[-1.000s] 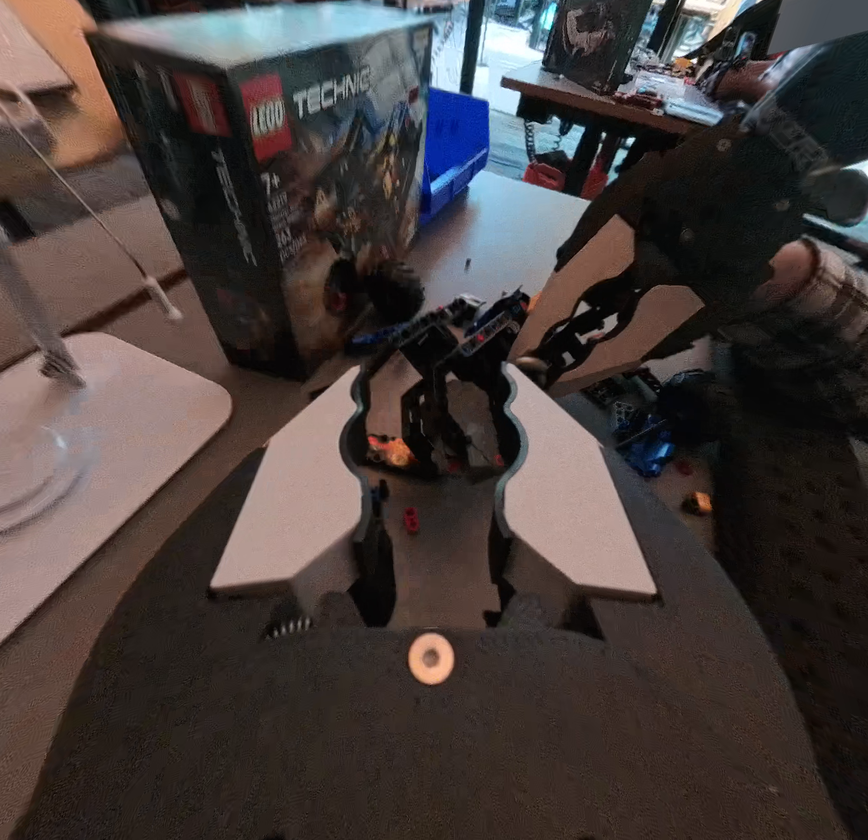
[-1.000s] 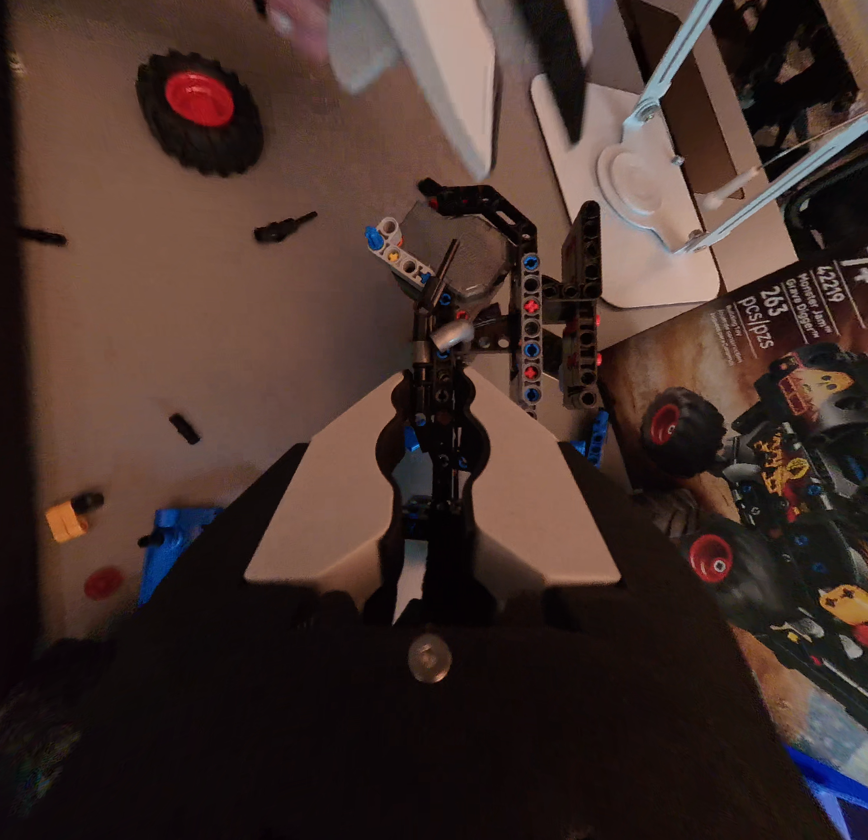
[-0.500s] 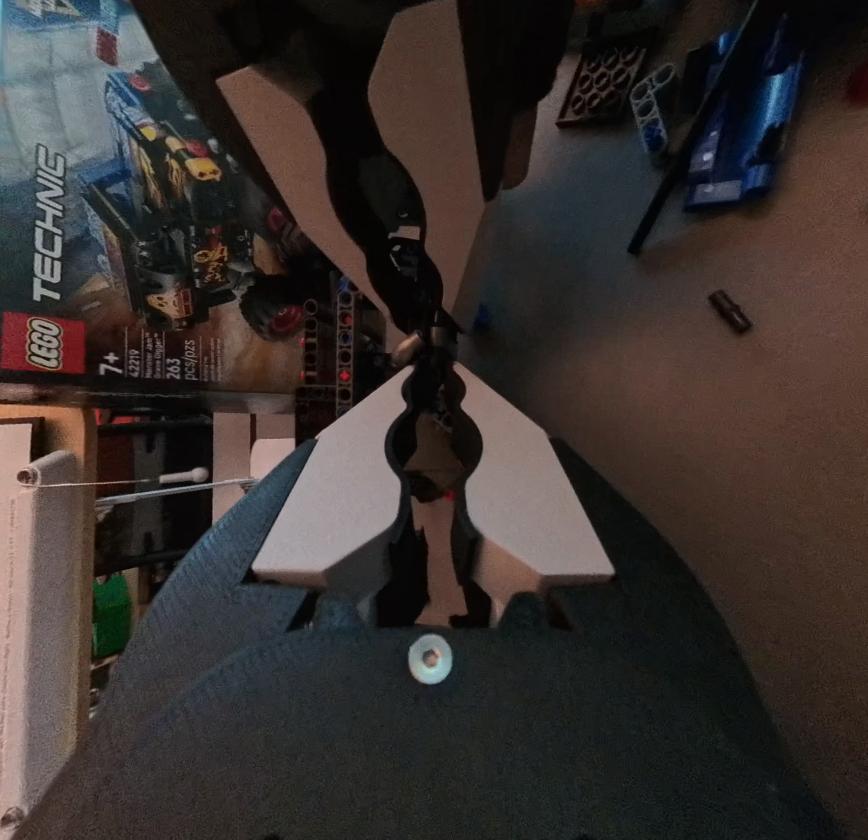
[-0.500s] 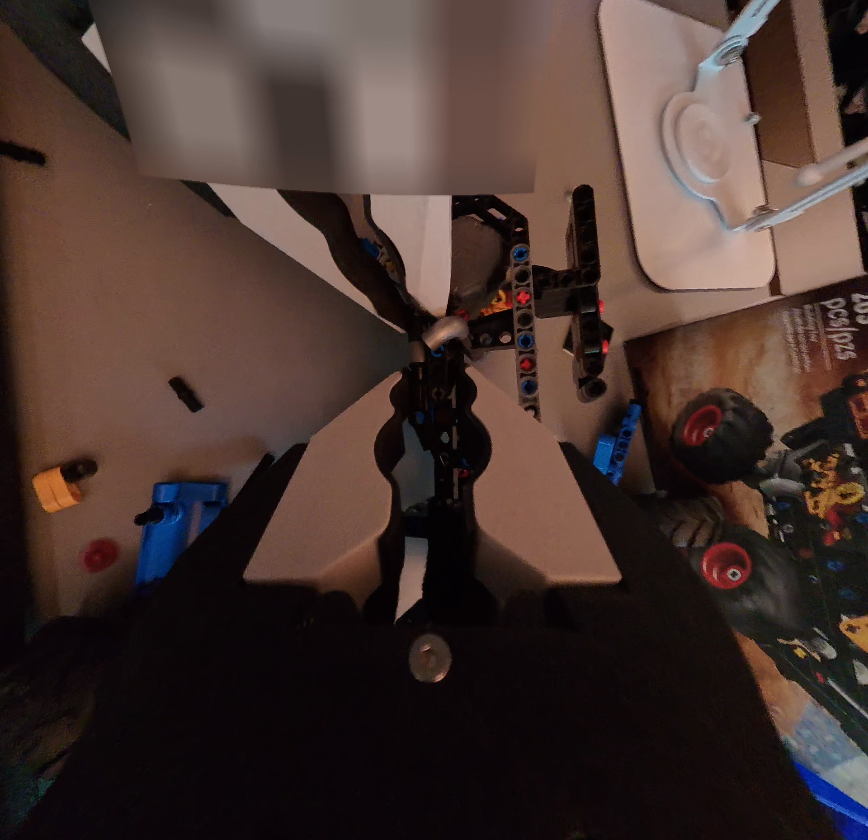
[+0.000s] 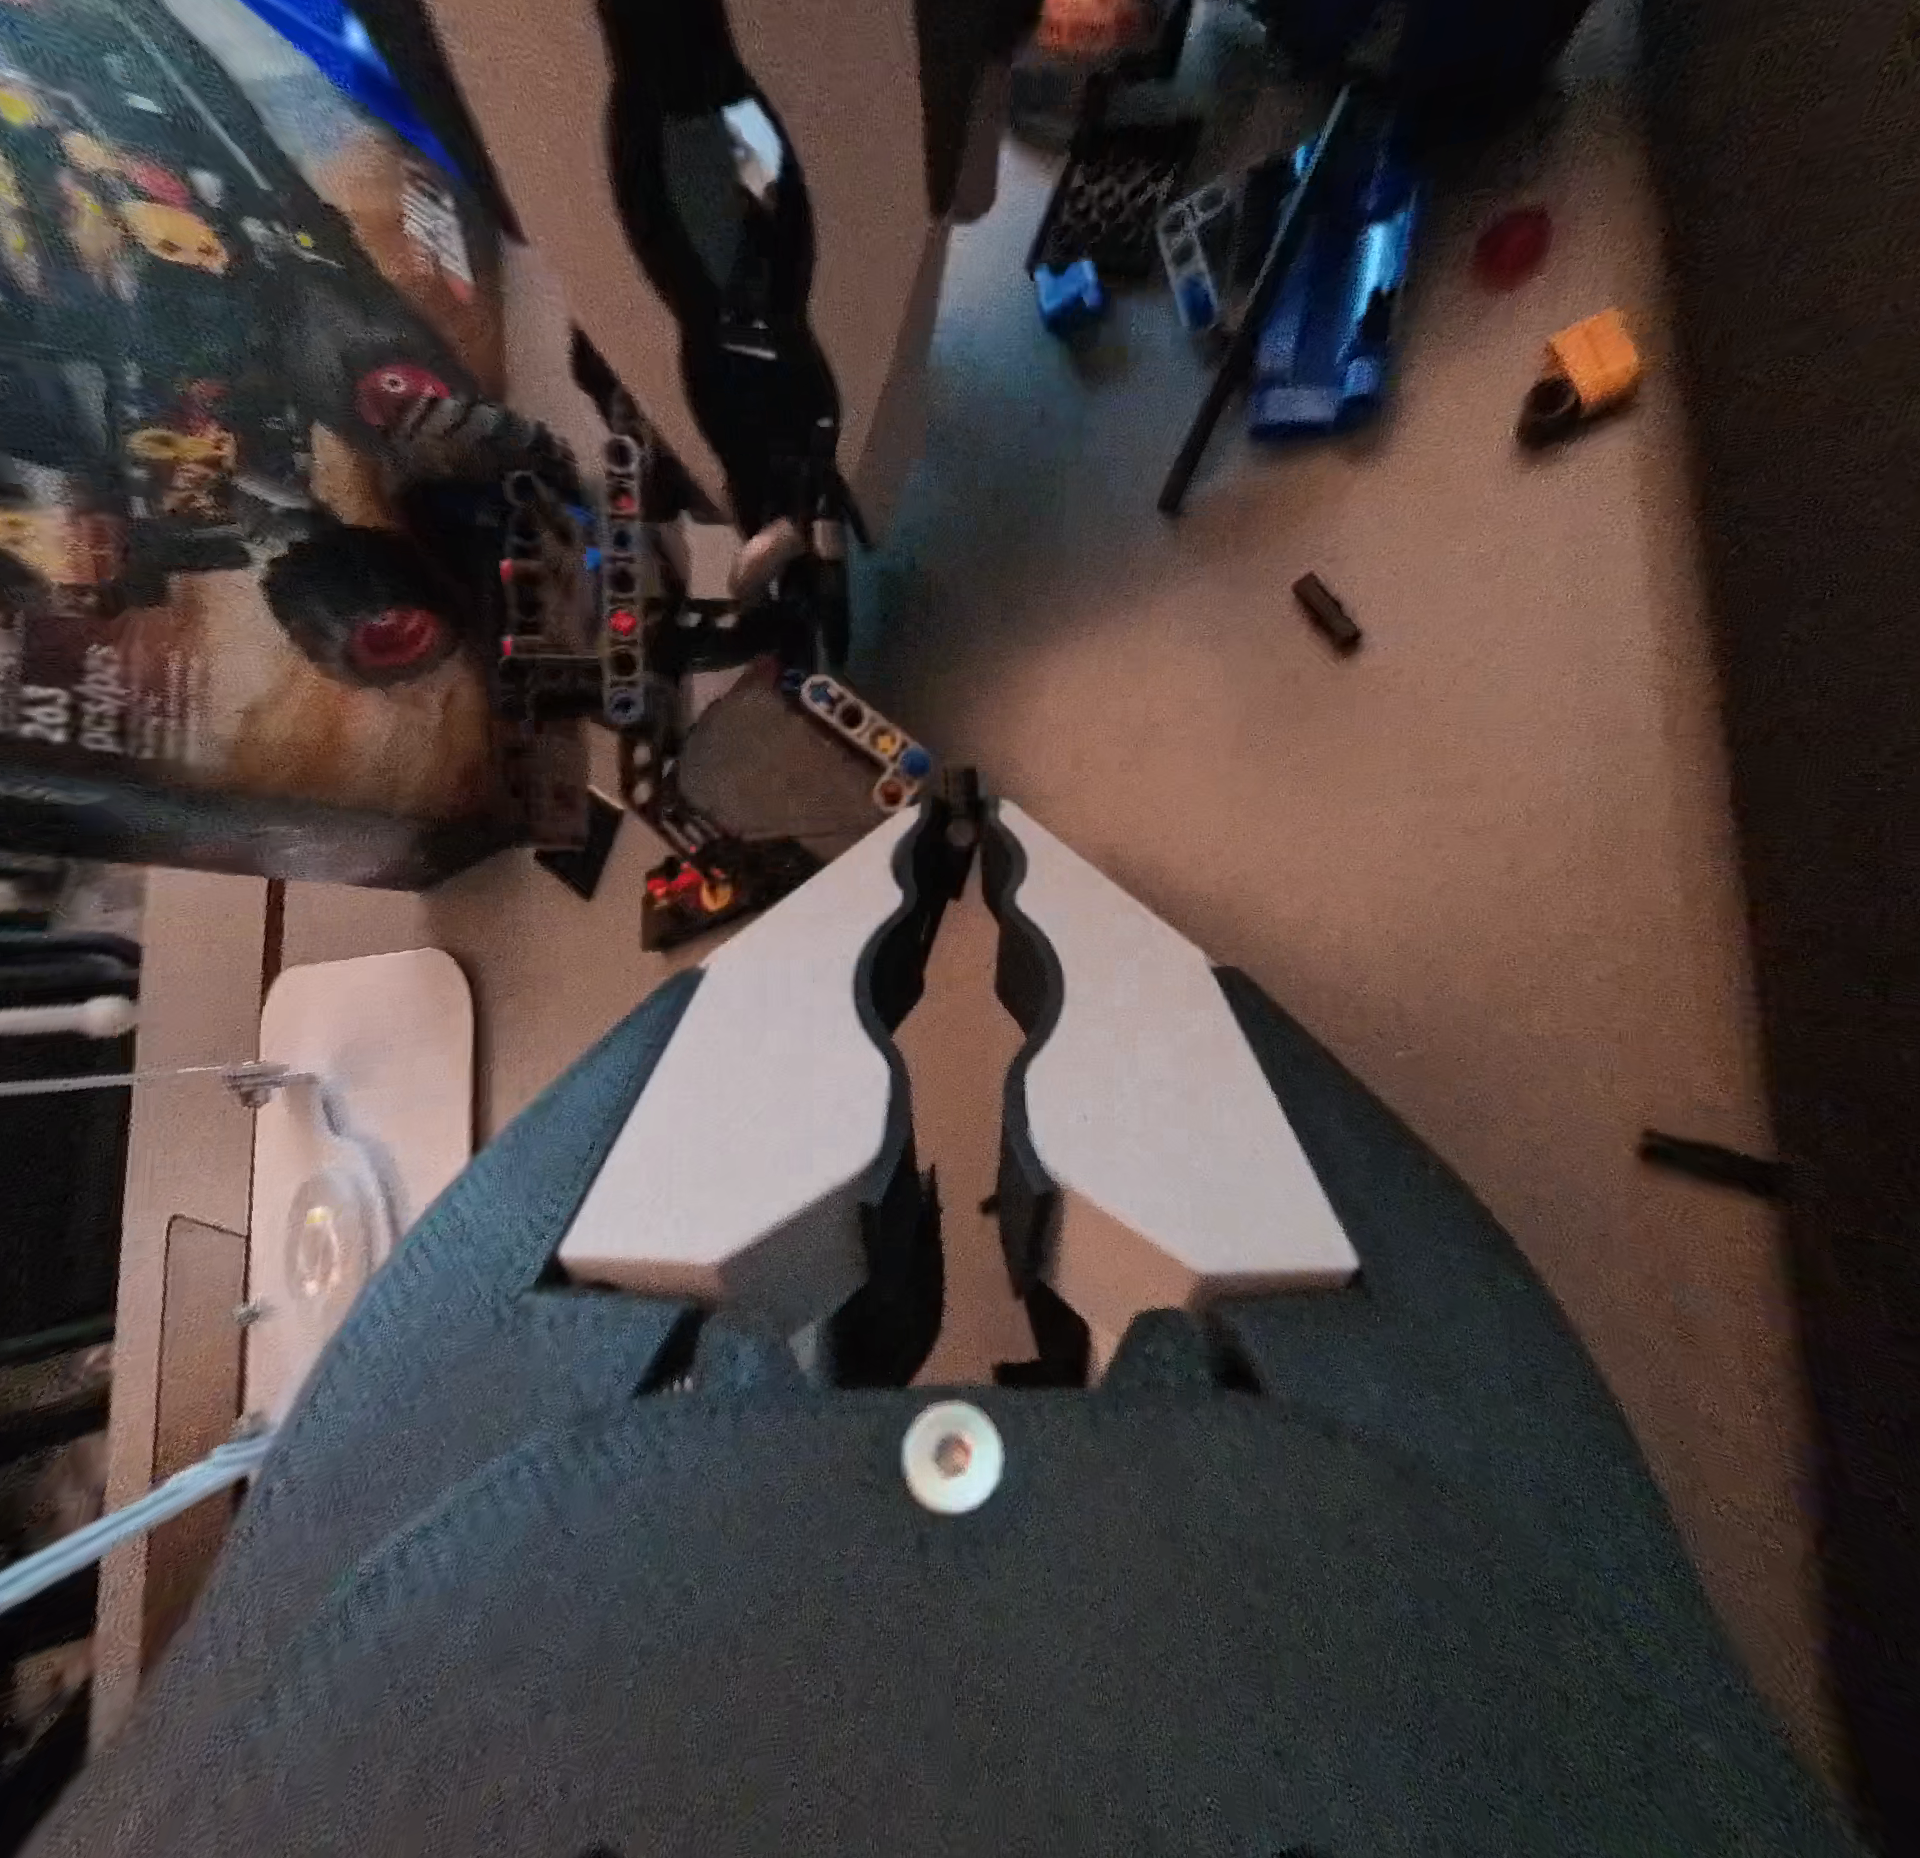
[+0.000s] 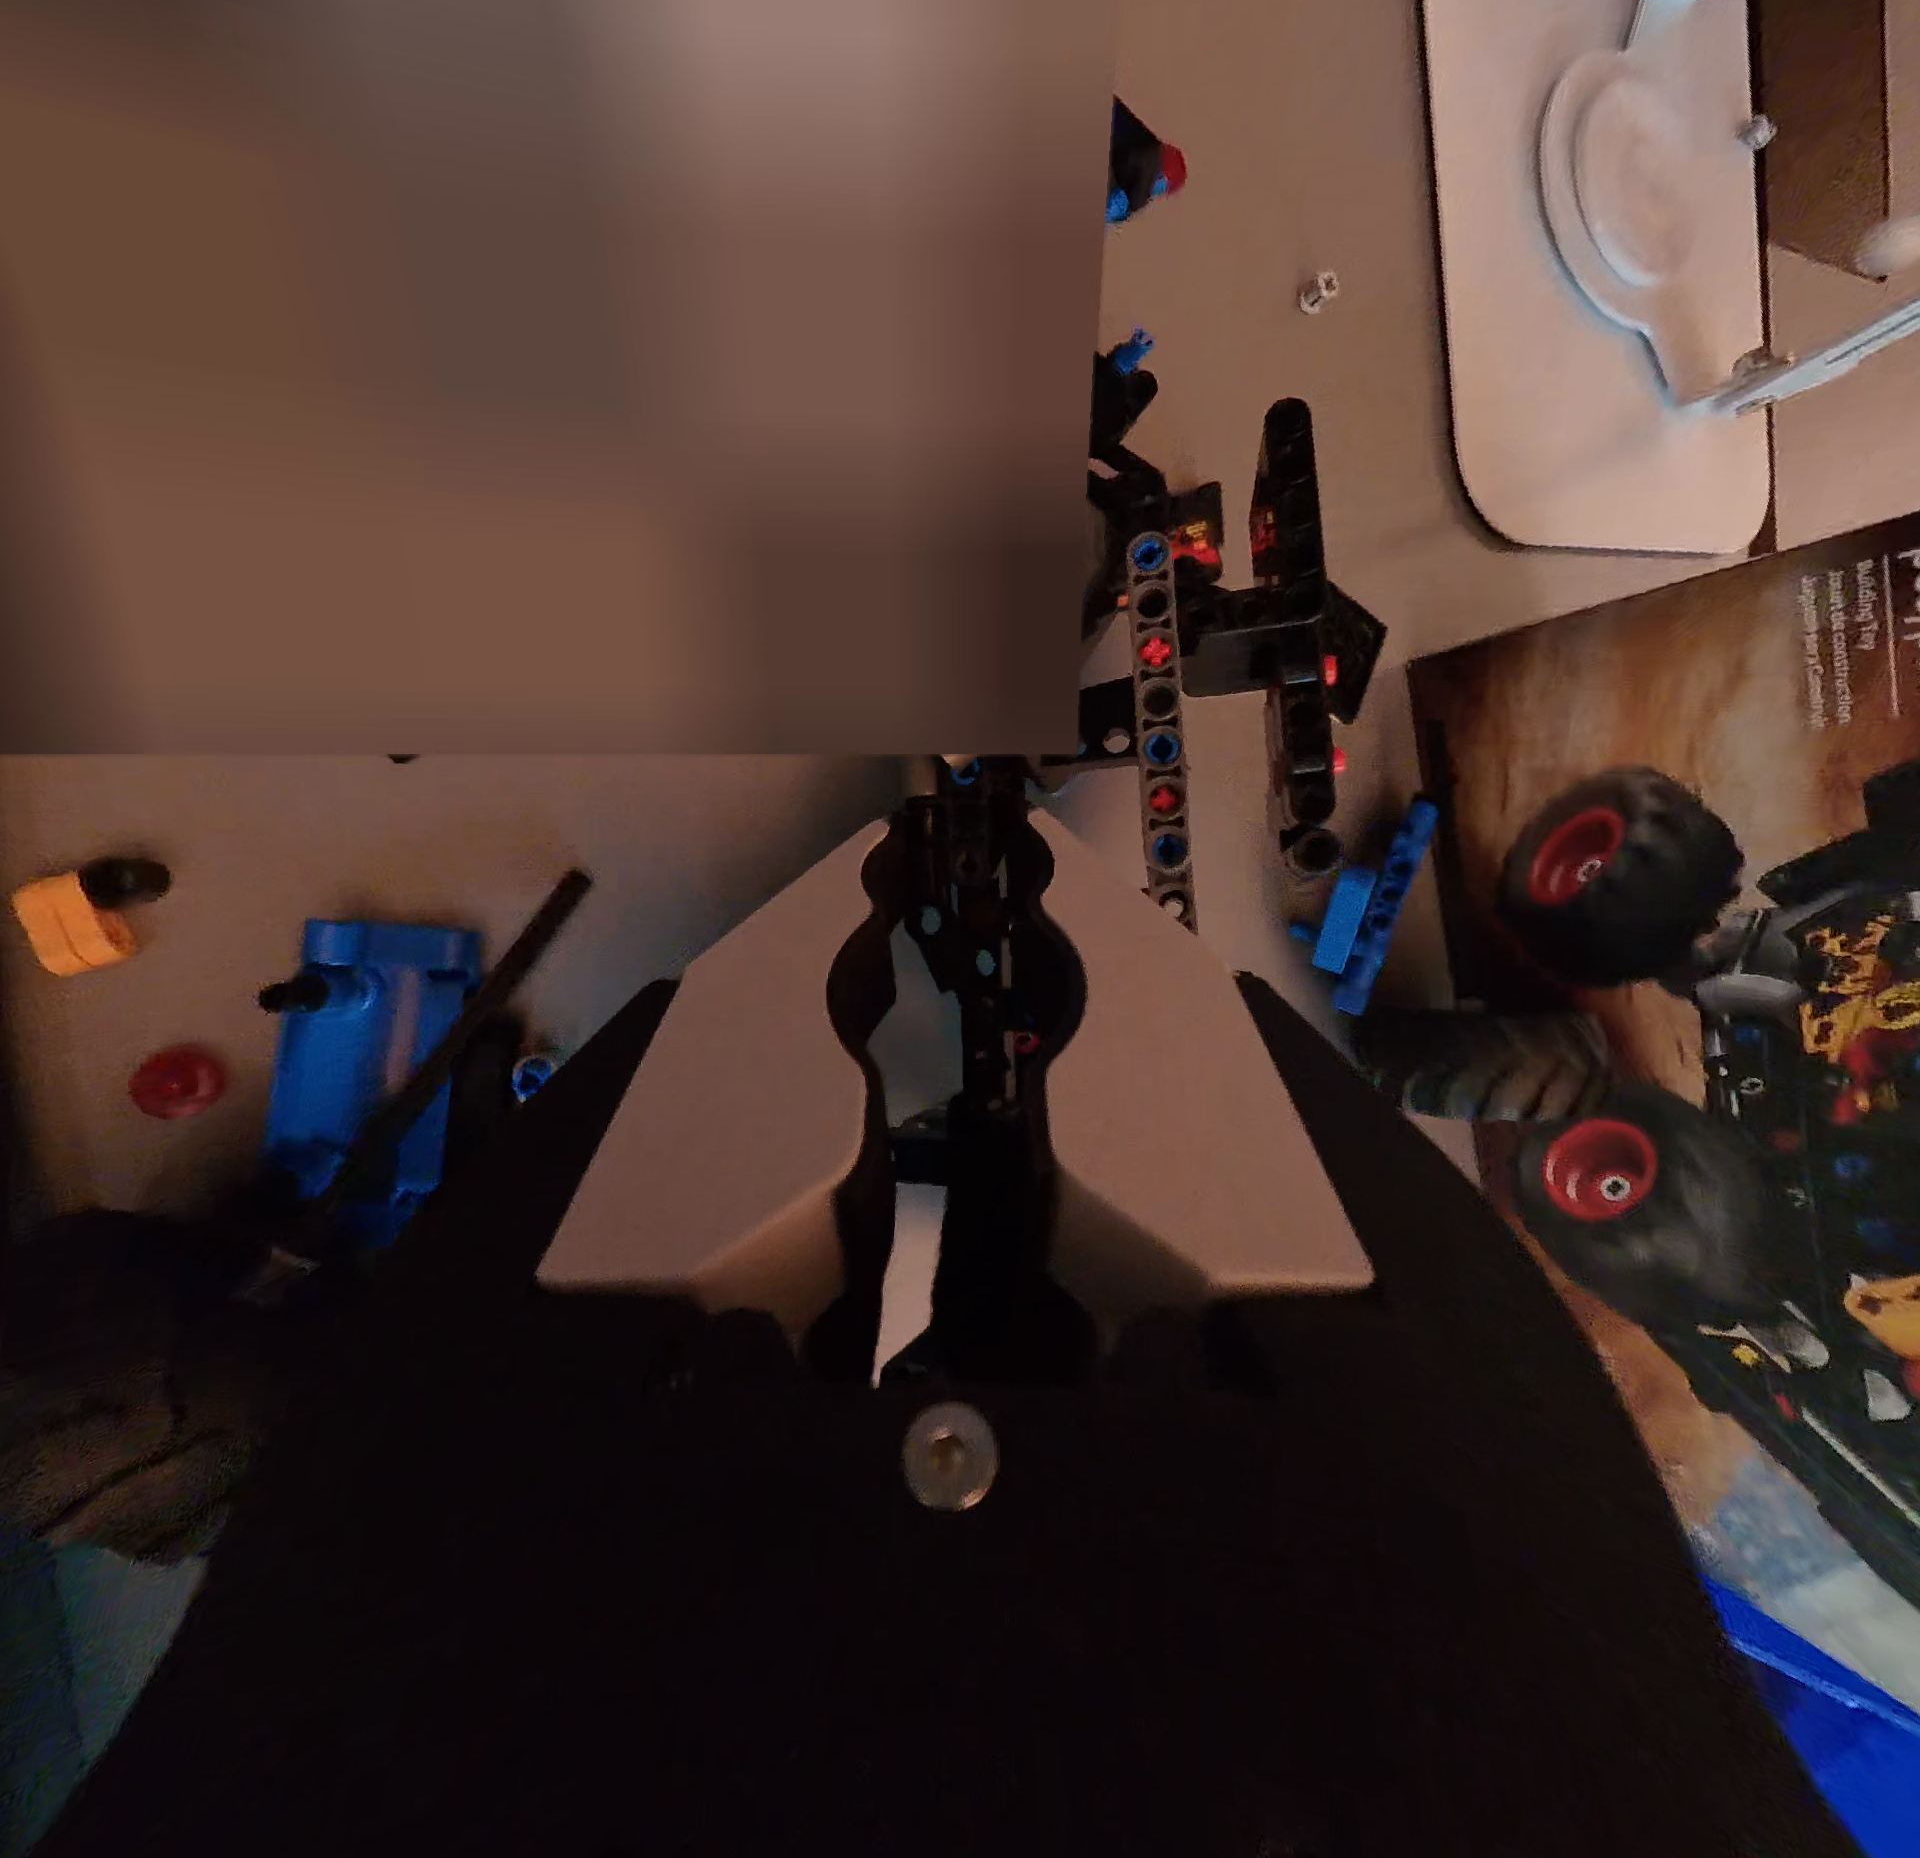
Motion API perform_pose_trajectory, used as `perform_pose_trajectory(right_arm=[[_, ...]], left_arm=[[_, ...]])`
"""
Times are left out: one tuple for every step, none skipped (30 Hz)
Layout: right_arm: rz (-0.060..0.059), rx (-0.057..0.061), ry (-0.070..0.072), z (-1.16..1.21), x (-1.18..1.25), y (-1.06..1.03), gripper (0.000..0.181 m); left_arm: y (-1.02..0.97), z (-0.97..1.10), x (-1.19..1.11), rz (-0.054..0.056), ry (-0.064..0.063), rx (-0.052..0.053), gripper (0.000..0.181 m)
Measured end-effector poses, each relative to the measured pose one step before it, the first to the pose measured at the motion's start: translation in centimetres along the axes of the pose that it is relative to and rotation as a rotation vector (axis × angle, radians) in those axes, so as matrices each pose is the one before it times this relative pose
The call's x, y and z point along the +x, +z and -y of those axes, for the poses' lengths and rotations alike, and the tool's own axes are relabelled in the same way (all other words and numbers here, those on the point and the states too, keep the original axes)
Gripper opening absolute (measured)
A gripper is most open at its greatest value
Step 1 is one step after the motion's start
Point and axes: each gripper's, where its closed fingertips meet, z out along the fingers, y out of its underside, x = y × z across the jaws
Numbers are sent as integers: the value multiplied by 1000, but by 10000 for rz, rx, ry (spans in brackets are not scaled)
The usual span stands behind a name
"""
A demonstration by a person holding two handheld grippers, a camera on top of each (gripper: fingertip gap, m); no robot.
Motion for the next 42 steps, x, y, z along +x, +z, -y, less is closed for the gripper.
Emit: perform_pose_trajectory(right_arm=[[13,52,-26,30,-130,-41,17],[83,123,33,-7,-82,-147,17],[37,147,62,57,45,-179,18],[-1,141,82,72,91,-144,18],[31,150,114,100,49,-108,18],[46,135,115,43,39,-79,18],[69,94,88,-39,10,-73,18],[111,83,107,-22,-61,-47,17],[87,82,134,35,-32,14,16],[14,57,94,68,30,36,16],[-38,33,90,65,113,19,16],[-40,38,125,69,132,-5,16],[-47,22,105,37,123,-25,16],[-88,0,119,35,168,-17,16],[-90,-58,2,-76,118,-26,16],[-114,-94,-134,-140,86,-33,16],[-48,-46,-120,-54,7,-2,15],[61,40,28,75,-67,46,15],[122,78,85,177,-140,38,15],[116,65,85,227,-172,28,15],[67,64,182,284,-85,55,14],[-21,11,338,211,94,52,14],[-67,-126,319,15,163,69,13],[-110,-84,236,48,169,48,12],[-48,2,252,152,91,28,12],[-38,-2,173,133,32,38,12],[-122,-38,-5,60,86,91,12],[-106,-38,-14,31,64,75,12],[-37,-23,39,18,21,55,12],[-4,-11,68,11,28,36,12],[7,12,62,4,29,8,12],[38,25,72,20,-13,2,11],[29,25,39,75,-49,44,12],[-37,-13,-21,74,-38,87,12],[-49,-16,-21,15,16,31,12],[-5,31,55,12,42,15,12],[2,23,76,9,75,4,12],[-4,-3,41,0,24,15,12],[35,2,47,-1,-50,20,12],[51,17,50,16,-65,29,12],[84,20,58,7,-61,-10,12],[92,40,68,15,-67,-13,12]], left_arm=[[674,-104,646,-171,209,-231,5],[541,257,647,-264,-4,-13,6],[452,-51,242,-82,63,-182,18],[155,-115,-203,163,165,-128,27],[-170,215,-222,60,-91,163,29],[-307,288,-219,-20,-305,236,29],[-282,156,-664,358,-150,147,46],[-342,355,-607,414,80,207,48],[-284,623,-442,298,-6,294,48],[-111,665,-667,419,-107,222,47],[152,304,-606,403,-18,-64,45],[426,-93,-75,90,-38,-295,44],[626,-327,54,12,-168,-400,44],[630,-487,-4,55,-56,-373,43],[451,-524,-240,157,131,-269,44],[103,-215,-533,235,137,26,40],[-167,145,-324,-51,-70,233,34],[-110,140,-326,-113,-268,114,33],[107,-55,-271,19,-117,-59,32],[340,-283,251,-49,132,-244,31],[491,-361,619,-104,129,-340,26],[451,-316,263,152,-5,-319,28],[267,-424,-104,262,-72,-365,25],[153,-571,-226,185,-148,-449,19],[73,-379,-448,228,-174,-253,11],[50,-65,-202,-18,-189,30,11],[130,-53,-113,-72,-266,40,10],[92,-13,-110,16,3,27,10],[36,51,-79,62,93,33,9],[41,98,-72,22,-59,97,9],[65,172,-83,-60,-208,168,9],[-36,291,-24,-147,-239,188,11],[15,437,46,-103,-154,214,17],[80,267,-108,139,51,15,16],[92,-90,-430,342,295,-208,8],[72,-40,-60,-82,-77,-130,8],[66,-4,-26,-154,-312,-46,7],[23,10,7,-94,-38,-11,7],[-40,2,79,-135,-60,5,6],[-128,51,144,-288,-322,124,6],[-146,123,159,-487,-565,332,5],[-170,130,143,-556,-764,369,5]])
